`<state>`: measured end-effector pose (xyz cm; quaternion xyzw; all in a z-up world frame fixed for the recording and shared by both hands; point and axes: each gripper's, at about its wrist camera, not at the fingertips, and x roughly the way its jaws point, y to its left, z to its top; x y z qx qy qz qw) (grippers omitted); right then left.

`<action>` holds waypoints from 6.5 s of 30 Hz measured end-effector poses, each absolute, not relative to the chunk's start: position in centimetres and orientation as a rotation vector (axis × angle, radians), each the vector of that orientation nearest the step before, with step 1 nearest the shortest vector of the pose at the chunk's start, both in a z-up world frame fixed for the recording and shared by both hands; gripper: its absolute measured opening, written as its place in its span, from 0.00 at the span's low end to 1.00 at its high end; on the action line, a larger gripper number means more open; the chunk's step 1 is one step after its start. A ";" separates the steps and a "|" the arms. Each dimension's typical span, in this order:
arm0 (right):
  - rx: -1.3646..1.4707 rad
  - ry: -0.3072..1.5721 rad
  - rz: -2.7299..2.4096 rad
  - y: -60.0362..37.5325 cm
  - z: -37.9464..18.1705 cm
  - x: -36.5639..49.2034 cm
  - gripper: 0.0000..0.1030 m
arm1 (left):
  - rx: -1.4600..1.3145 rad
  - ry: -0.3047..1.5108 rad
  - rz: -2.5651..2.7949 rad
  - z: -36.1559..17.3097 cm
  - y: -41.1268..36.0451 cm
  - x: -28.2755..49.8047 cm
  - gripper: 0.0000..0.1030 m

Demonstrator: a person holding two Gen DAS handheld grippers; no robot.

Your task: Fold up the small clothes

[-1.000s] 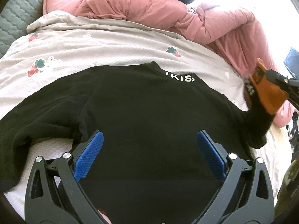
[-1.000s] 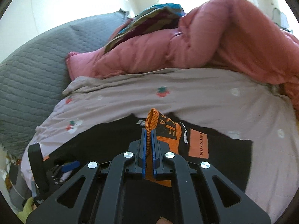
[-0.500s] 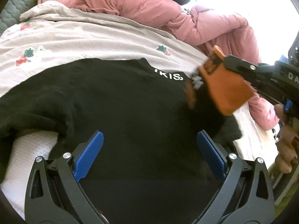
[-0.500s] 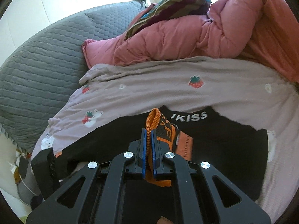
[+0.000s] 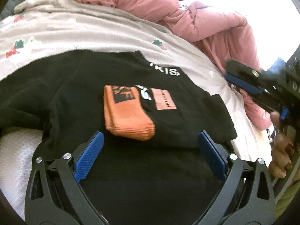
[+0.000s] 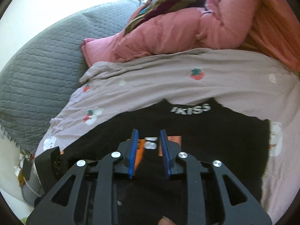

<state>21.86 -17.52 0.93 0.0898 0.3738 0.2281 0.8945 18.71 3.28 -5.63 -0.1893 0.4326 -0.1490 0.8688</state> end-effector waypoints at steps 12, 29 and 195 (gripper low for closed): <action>0.289 0.737 0.170 -30.0 -1.2 19.9 0.35 | -0.497 0.955 -0.273 -6.9 3.6 22.1 0.03; 0.168 0.798 0.151 -28.5 -4.2 19.9 0.36 | -0.298 0.804 -0.113 -4.0 7.3 19.8 0.20; 0.026 0.738 0.531 -12.1 -1.7 13.0 0.96 | -0.407 0.572 0.068 6.9 19.8 7.0 0.08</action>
